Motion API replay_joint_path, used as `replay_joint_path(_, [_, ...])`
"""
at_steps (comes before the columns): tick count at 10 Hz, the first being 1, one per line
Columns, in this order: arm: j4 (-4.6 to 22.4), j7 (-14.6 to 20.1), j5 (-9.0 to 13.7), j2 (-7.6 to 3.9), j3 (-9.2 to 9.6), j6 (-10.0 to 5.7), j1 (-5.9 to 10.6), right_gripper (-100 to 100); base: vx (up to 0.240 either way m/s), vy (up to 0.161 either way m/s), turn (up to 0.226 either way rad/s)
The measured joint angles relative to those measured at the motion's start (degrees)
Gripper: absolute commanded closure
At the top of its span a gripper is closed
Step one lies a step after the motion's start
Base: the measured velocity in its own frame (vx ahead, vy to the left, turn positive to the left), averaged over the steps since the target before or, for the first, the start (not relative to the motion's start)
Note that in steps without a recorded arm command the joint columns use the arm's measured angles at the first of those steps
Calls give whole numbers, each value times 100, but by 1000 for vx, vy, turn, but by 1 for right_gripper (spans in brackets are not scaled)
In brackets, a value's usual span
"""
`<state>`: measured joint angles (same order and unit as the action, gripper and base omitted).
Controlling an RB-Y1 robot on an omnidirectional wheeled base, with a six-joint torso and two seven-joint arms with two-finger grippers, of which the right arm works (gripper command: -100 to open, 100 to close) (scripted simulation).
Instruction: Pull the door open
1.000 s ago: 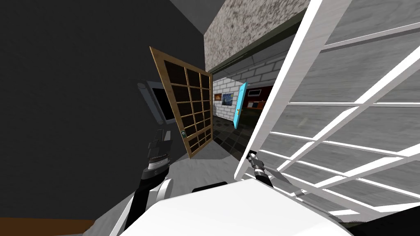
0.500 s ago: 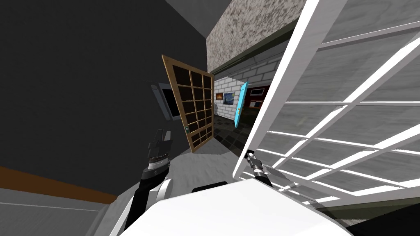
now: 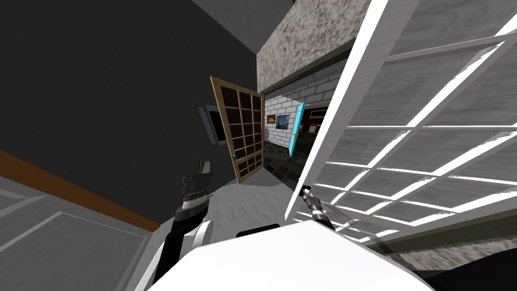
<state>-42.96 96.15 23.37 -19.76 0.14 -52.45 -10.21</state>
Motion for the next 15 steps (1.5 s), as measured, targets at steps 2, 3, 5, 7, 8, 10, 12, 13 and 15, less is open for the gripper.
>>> replay_joint_path(2, [-109,125,-115,-75,163,-86,-116,100,-210,-4,52])
replay_joint_path(3, [-118,187,-167,-112,239,-124,-155,100,-199,11,34])
replay_joint_path(5, [-114,292,-255,-167,360,-221,-201,100,-201,-16,44])
replay_joint_path(7, [-193,347,-307,-192,443,-221,-283,100,-103,-14,27])
replay_joint_path(8, [-239,372,-339,-217,488,-230,-331,100,-199,-49,57])
replay_joint_path(10, [-271,464,-437,-281,609,-356,-364,100,-223,-39,53])
replay_joint_path(12, [-313,546,-544,-347,741,-464,-445,100,-179,-33,27])
replay_joint_path(13, [-368,587,-598,-378,811,-511,-526,100,-194,-47,40])
replay_joint_path(15, [-326,695,-695,-444,936,-665,-570,100,-185,-32,29])
